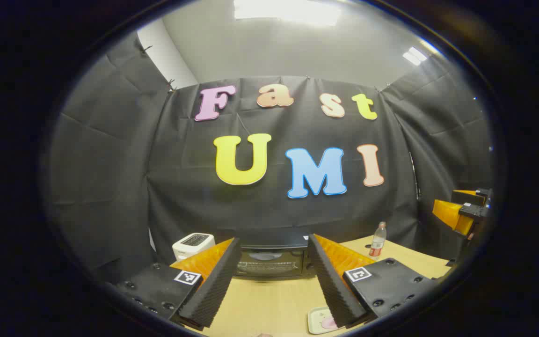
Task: Open the electric oven with the left hand, put the food in, and close the electric oven.
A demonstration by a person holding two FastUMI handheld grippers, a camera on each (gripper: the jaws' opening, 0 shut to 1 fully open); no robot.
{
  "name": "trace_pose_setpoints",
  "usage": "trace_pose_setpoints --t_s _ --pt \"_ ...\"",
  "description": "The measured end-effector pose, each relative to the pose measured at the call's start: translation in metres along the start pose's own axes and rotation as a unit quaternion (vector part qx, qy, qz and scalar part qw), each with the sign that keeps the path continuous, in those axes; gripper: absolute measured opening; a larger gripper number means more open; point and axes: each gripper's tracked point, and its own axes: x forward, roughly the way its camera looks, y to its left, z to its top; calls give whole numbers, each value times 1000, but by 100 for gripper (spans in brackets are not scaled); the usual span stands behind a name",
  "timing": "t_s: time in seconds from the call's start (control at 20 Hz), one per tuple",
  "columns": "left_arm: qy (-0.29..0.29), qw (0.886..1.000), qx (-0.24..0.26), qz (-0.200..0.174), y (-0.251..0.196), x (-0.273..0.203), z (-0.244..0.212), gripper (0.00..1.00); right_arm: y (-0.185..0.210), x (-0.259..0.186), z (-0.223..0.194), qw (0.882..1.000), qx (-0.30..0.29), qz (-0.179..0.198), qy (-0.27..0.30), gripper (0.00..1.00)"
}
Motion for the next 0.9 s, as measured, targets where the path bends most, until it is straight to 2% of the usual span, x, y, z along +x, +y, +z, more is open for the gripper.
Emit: trace_pose_setpoints --t_s 0.05,0.1,0.2,0.3,0.35,0.4,0.45,0.9 --pt "-3 1000 1 1 -1 1 4 96 0 0 1 1000 1 1 0 98" --pt "-5 1000 3 3 -2 -2 6 100 -2 0 1 1000 1 2 0 98" --pt "-7 1000 6 5 -4 -5 7 93 -4 2 2 1000 3 6 0 98" --pt "-7 1000 7 7 -8 -8 9 100 -4 0 4 1000 3 10 -2 98" --pt "-8 1000 7 9 -9 -11 9 100 -5 0 4 1000 2 13 -4 98" --pt "-8 1000 7 12 -11 -13 9 91 -5 0 6 1000 1 16 -6 98" --pt "-6 1000 8 15 -12 -14 7 100 -6 0 4 1000 1 20 -6 98" --pt "-10 999 20 45 -34 -21 14 100 -13 1 -16 998 12 67 3 98"
